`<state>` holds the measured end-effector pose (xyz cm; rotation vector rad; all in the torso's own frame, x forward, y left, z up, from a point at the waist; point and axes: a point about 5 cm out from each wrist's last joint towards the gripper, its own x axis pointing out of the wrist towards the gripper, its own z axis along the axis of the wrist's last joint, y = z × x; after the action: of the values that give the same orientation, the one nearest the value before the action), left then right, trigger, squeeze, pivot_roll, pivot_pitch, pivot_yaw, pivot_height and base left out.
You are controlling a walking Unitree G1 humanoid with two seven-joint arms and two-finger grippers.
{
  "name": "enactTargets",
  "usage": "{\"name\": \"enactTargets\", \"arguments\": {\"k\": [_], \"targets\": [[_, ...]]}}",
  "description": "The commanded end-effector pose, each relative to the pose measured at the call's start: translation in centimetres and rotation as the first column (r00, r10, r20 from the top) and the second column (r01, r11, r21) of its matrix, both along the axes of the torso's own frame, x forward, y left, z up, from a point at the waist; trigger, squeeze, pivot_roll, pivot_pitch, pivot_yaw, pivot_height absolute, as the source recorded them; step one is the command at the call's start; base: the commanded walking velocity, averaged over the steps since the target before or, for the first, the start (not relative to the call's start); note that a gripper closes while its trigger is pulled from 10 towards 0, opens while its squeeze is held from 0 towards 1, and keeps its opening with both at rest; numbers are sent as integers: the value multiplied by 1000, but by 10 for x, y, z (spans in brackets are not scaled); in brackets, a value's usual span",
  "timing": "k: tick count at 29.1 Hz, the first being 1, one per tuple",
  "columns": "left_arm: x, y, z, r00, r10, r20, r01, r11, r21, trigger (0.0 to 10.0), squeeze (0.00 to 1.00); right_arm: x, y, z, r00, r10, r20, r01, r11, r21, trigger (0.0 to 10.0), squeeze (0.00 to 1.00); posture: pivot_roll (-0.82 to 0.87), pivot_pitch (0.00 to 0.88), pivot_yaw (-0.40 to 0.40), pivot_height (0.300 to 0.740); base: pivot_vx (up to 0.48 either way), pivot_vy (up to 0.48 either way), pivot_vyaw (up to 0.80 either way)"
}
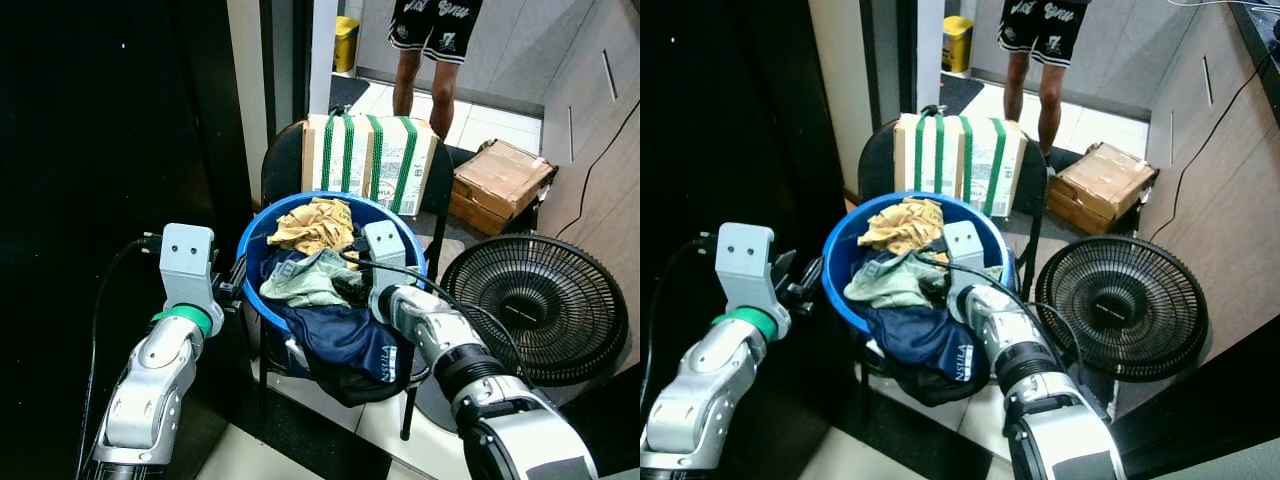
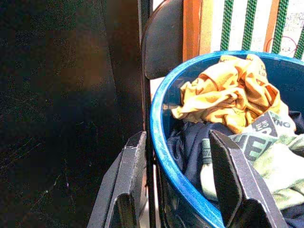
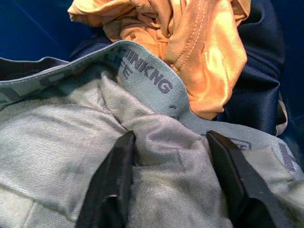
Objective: Clothes washing
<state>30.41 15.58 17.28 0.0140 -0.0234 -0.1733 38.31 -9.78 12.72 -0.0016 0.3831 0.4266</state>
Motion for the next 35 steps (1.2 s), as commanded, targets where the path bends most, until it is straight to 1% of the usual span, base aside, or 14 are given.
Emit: {"name": "enactTargets", "arguments": {"k": [1,8,14,23,25,26,27,28,29,30,31,32,33,35], "targets": [[0,-1,-4,1000,-11,-26,11,1000,-1,10000,0,-3,-3,-8,999,-6,-40,6,1000,2,0,0,127,105,52,740,0,0,0],[2,-1,-3,1000,-12,-22,12,1000,-1,10000,0,-3,-4,-7,999,-14,-38,15,1000,22,0,0,129,96,52,740,0,0,0],[4,-2,-1,1000,-16,-13,16,1000,-2,10000,0,-3,-7,7,999,-45,12,43,995,91,0,0,122,82,60,740,0,0,0],[6,-3,0,1000,-22,-7,22,1000,-1,10000,0,-4,-7,25,997,-28,72,19,993,118,0,0,123,76,60,740,0,0,0],[7,-3,3,1000,-21,1,21,1000,-4,10000,0,-2,-4,60,979,4,202,-54,969,240,0,0,125,70,59,740,0,0,0],[7,-3,3,1000,-21,1,21,1000,-4,10000,0,-2,-4,60,979,4,202,-54,969,240,0,0,125,70,59,740,0,0,0],[8,-2,3,1000,-18,4,18,1000,-6,10000,0,-3,-3,94,945,-14,326,-113,923,367,0,0,125,70,59,740,0,0,0],[8,-2,3,1000,-18,4,18,1000,-6,10000,0,-3,-3,94,945,-14,326,-113,923,367,0,0,125,70,59,740,0,0,0],[9,-1,4,1000,-14,8,14,1000,-10,10000,0,-8,-5,135,884,-57,464,-201,849,488,0,0,125,70,59,740,0,0,0],[9,-1,4,1000,-14,8,14,1000,-10,10000,0,-8,-5,135,884,-57,464,-201,849,488,0,0,125,70,59,740,0,0,0],[9,-1,5,1000,-12,11,13,1000,-12,10000,0,-15,-13,168,818,-120,562,-271,782,561,0,0,125,61,57,740,0,0,0],[9,-1,5,1000,-12,11,13,1000,-12,10000,0,-15,-13,168,818,-120,562,-271,782,561,0,0,125,61,57,740,0,0,0],[10,-2,6,1000,-12,14,12,1000,-14,10000,0,-21,-20,188,768,-162,620,-316,746,586,0,0,125,61,57,740,0,0,0],[11,-3,6,1000,-15,19,15,1000,-18,10000,0,-25,-27,195,741,-198,642,-324,732,600,0,0,120,52,58,740,0,0,0]]}}
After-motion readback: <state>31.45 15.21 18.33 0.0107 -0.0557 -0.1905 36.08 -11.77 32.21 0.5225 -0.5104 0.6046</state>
